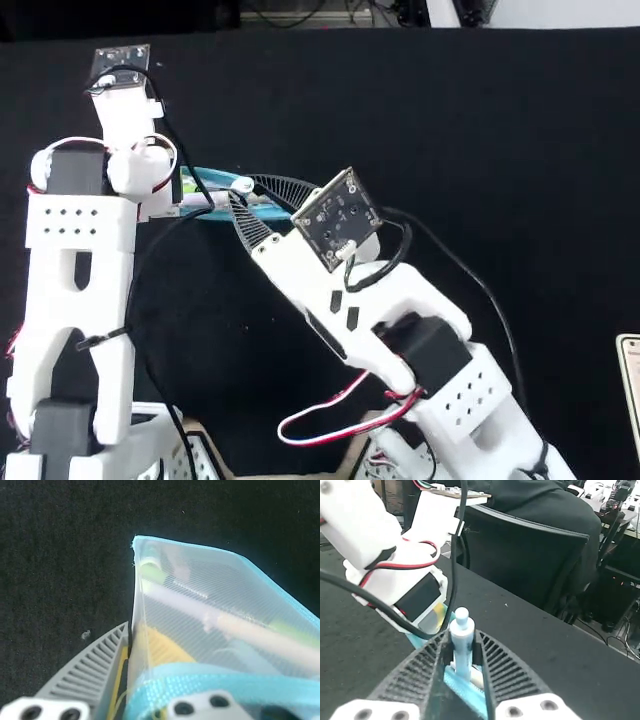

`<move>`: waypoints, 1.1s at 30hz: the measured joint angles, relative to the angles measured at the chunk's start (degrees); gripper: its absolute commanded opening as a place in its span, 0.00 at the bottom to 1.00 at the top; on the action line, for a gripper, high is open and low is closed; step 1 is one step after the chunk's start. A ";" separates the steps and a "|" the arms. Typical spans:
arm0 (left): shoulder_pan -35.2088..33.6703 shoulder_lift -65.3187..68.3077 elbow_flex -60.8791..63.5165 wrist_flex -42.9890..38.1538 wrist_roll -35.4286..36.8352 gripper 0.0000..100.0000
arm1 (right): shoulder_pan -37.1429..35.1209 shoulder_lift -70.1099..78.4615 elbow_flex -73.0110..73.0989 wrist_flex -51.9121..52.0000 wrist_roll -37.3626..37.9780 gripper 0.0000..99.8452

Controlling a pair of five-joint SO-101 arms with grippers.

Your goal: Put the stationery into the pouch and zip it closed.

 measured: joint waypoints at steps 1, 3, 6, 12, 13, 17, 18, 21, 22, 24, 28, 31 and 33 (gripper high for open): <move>0.00 0.00 0.00 0.00 0.00 0.03 | 0.00 0.00 0.00 0.00 0.00 0.01; 0.00 0.00 0.00 0.00 0.00 0.03 | 0.00 0.00 0.00 0.00 0.00 0.01; 0.00 0.00 0.00 0.00 0.00 0.03 | 0.00 0.00 0.00 0.00 0.00 0.01; 0.00 0.00 0.00 0.00 0.00 0.03 | -0.09 3.25 -0.09 0.26 0.00 0.01; 0.00 0.00 0.00 0.00 0.00 0.03 | -0.18 4.84 -0.70 0.88 0.00 0.01; 0.00 0.00 0.00 0.00 0.00 0.03 | -0.18 12.40 -8.09 5.71 -0.09 0.01; 0.00 0.00 0.00 0.00 0.00 0.03 | -0.18 14.33 -10.29 7.21 -0.09 0.01; 0.00 0.00 0.00 0.00 0.00 0.03 | -0.18 19.78 -16.35 11.16 -0.09 0.01; 0.00 0.00 0.00 0.00 0.00 0.03 | -0.18 21.36 -17.76 12.04 -0.09 0.01; 0.00 0.00 0.00 0.00 0.00 0.03 | -0.26 24.26 -18.73 12.92 0.00 0.01; 0.00 0.00 0.00 0.26 0.00 0.03 | -0.26 29.36 -18.90 14.86 0.26 0.01; 0.00 0.00 0.09 0.35 0.00 0.03 | -0.26 29.89 -18.90 15.30 0.26 0.01; 0.00 0.00 0.09 0.35 0.00 0.03 | -0.26 29.89 -18.90 15.30 0.26 0.01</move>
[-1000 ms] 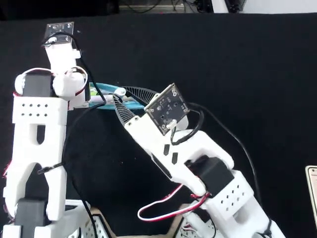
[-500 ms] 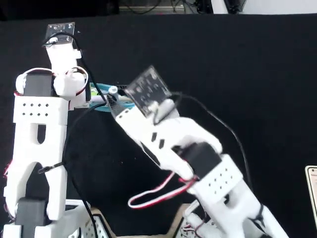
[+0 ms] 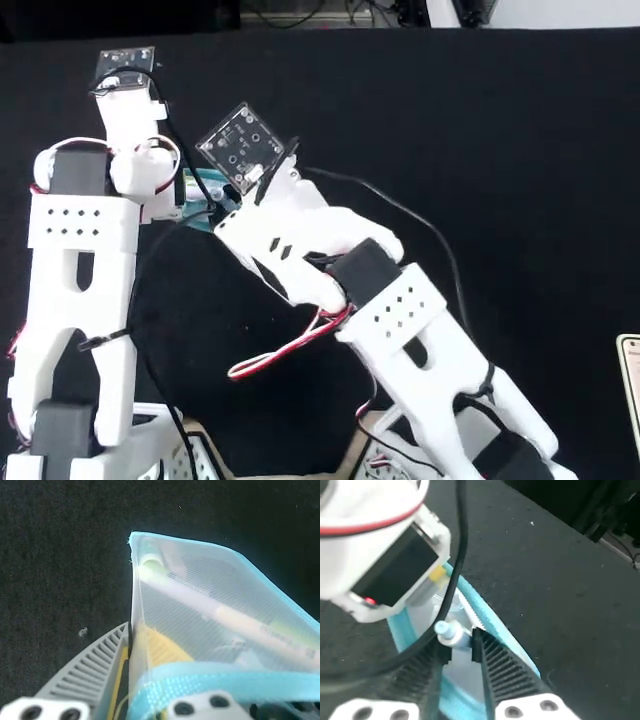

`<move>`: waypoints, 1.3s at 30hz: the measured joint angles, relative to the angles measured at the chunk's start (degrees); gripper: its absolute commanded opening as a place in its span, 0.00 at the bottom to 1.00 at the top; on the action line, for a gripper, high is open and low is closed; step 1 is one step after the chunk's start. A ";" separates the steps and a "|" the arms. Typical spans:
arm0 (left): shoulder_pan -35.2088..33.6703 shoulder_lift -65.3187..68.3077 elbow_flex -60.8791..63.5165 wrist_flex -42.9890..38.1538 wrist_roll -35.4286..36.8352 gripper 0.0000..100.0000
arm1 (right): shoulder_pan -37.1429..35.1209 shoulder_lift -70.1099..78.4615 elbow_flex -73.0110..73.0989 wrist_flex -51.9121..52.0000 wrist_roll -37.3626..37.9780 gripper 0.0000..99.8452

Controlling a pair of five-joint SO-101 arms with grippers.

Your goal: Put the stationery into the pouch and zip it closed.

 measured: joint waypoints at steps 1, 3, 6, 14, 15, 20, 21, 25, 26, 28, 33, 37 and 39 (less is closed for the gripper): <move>0.00 0.00 0.00 0.00 0.00 0.03 | 0.00 0.00 -0.09 0.26 0.00 0.02; 0.00 0.00 0.00 0.09 0.00 0.03 | 0.00 0.00 -0.35 2.20 0.00 0.10; 0.09 0.00 0.09 0.09 0.09 0.03 | 0.00 0.18 -3.60 7.82 0.00 0.26; 0.18 0.00 0.88 0.18 0.09 0.03 | -0.09 3.08 -16.18 25.76 0.00 0.26; 0.18 0.00 0.88 0.18 0.09 0.03 | -0.09 3.08 -18.29 27.52 0.00 0.23; -0.09 0.00 0.79 -0.44 0.00 0.03 | 0.79 3.25 -26.37 35.60 0.18 0.07; -0.09 0.00 0.79 -0.44 0.00 0.03 | 0.62 3.25 -28.13 36.31 0.18 0.05; 0.00 0.00 0.79 -0.44 0.00 0.03 | 0.70 3.25 -32.53 37.98 0.18 0.05; 0.00 0.00 0.79 -0.44 0.00 0.03 | 0.79 3.25 -32.97 38.15 0.18 0.05; 0.00 0.00 0.79 -0.44 0.00 0.03 | 0.70 3.25 -33.41 38.51 0.18 0.05; 0.00 0.00 0.79 -0.44 0.00 0.03 | 0.79 3.43 -32.44 37.19 0.18 0.05; 0.00 0.00 0.79 -0.44 0.00 0.03 | 0.62 3.52 -25.76 30.77 -0.35 0.05; 0.00 0.00 0.79 -0.44 0.00 0.03 | 0.35 3.52 -22.07 26.64 -2.81 0.05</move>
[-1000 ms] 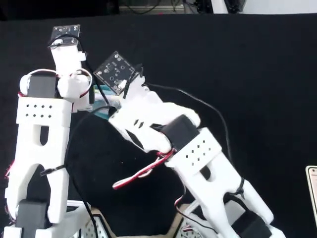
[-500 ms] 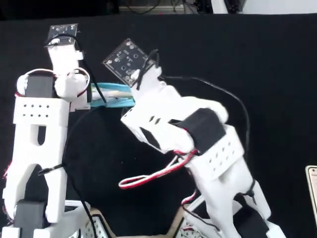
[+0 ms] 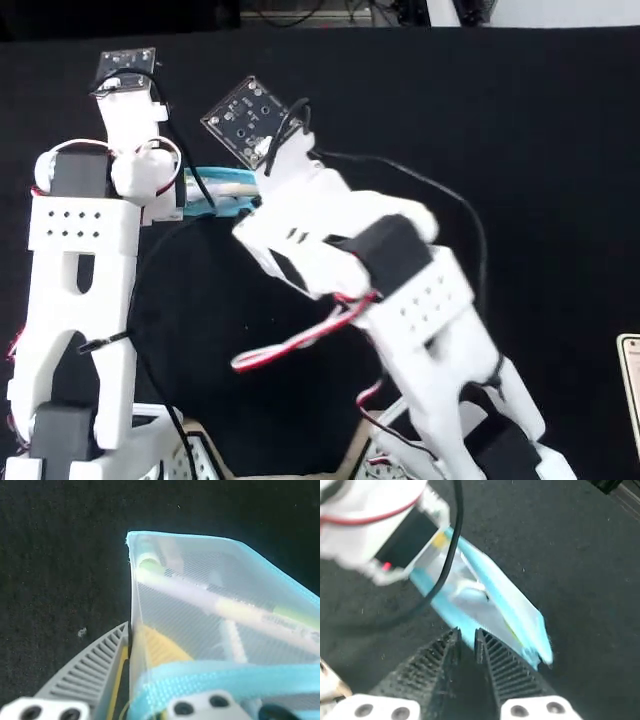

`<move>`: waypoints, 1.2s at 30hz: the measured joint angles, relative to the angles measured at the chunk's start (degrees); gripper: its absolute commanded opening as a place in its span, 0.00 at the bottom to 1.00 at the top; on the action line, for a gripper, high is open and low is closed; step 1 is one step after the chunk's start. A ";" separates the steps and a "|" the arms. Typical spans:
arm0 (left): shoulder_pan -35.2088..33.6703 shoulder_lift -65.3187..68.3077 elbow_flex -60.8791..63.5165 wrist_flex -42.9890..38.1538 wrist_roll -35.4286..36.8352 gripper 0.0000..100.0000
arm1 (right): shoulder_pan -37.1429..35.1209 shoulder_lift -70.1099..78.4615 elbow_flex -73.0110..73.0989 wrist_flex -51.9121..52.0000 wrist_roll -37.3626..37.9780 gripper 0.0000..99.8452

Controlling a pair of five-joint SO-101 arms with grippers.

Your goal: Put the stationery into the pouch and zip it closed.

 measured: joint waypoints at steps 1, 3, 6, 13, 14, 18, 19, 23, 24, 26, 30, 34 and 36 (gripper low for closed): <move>0.00 0.00 0.00 0.00 0.00 0.03 | -0.44 0.00 1.23 -1.93 -1.14 0.05; 0.00 0.00 0.00 0.00 0.00 0.03 | -1.49 -0.18 3.52 -5.54 -2.46 0.05; -0.26 0.00 0.00 0.00 0.00 0.03 | -2.20 -1.76 7.30 -10.20 -3.16 0.05; -0.44 0.00 0.00 0.26 0.00 0.03 | -2.29 -8.70 18.29 -20.13 -3.43 0.05; -0.44 0.00 0.00 0.26 0.00 0.03 | -2.29 -10.02 20.48 -21.98 -3.43 0.05; -0.44 0.00 0.00 0.26 0.00 0.03 | -2.29 -15.91 28.22 -28.13 -3.43 0.05; -0.44 0.00 0.00 0.26 0.00 0.03 | -2.37 -16.97 29.36 -28.66 -3.43 0.05; -0.44 0.00 0.00 0.35 0.00 0.03 | -2.81 -21.27 31.03 -29.36 -3.52 0.05; -0.35 0.00 0.00 0.35 0.00 0.03 | -3.16 -21.89 31.47 -29.54 -3.52 0.05; -0.09 0.00 0.00 0.35 0.00 0.03 | -3.16 -22.24 32.35 -30.15 -4.57 0.05; 2.02 0.00 0.00 0.70 -0.09 0.03 | -3.16 -22.15 33.85 -32.62 -7.74 0.05; 2.11 0.00 0.00 0.62 -0.09 0.03 | -3.25 -20.04 34.64 -35.34 -8.53 0.05; 2.37 0.00 0.00 0.70 -0.09 0.03 | -3.25 -18.46 35.52 -37.01 -8.70 0.05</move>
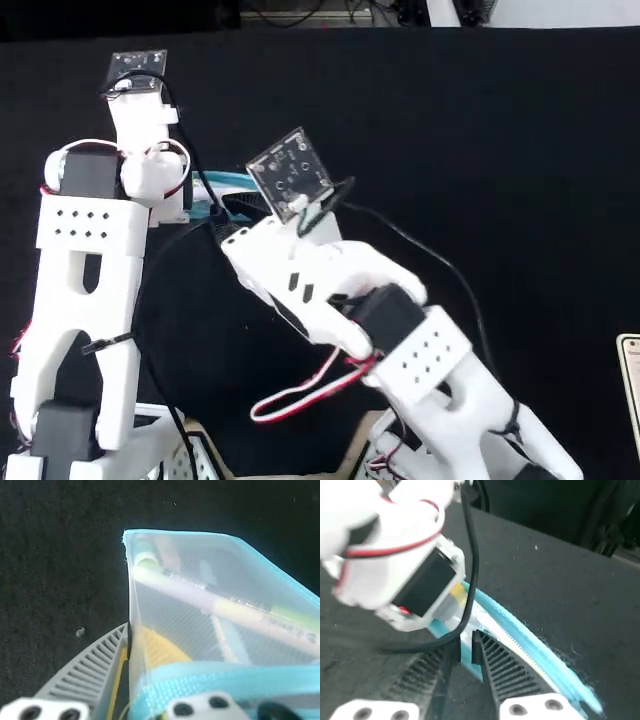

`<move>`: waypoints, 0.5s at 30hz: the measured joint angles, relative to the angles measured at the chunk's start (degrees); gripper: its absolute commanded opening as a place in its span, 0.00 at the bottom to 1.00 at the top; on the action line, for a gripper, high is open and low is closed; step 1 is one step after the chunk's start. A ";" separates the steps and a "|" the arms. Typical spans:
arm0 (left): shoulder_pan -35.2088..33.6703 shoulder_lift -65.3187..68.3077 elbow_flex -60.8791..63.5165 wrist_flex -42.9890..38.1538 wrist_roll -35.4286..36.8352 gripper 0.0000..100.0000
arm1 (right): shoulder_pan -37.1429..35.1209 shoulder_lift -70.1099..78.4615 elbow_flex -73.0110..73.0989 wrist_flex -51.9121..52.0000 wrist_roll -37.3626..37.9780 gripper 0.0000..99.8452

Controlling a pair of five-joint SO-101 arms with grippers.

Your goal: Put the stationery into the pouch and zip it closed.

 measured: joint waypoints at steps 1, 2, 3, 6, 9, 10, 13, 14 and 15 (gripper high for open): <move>0.00 0.00 0.00 0.09 0.00 0.03 | 0.09 0.70 0.35 -0.62 0.00 0.05; 0.00 0.00 0.00 0.09 0.00 0.03 | 0.09 1.32 0.70 -1.05 -0.09 0.05; 0.00 0.00 0.00 0.18 0.00 0.03 | 0.18 2.02 0.70 -1.41 -0.09 0.05; 0.18 0.00 0.00 0.26 0.00 0.03 | 0.26 3.16 0.88 -1.93 -0.09 0.05; 0.26 0.00 0.00 0.35 0.00 0.03 | 0.53 3.52 0.88 -2.11 -0.09 0.05; 0.26 0.00 0.00 0.35 0.00 0.03 | 1.05 3.52 0.88 -2.11 -0.09 0.05; 0.35 0.00 0.00 0.35 0.00 0.03 | 2.99 0.26 0.97 0.53 -0.09 0.05; 0.35 0.00 0.00 0.35 0.00 0.03 | 3.16 -1.14 0.62 1.93 -0.09 0.05; 0.35 0.00 0.00 0.35 0.00 0.03 | 3.16 -2.73 -0.18 3.78 0.00 0.07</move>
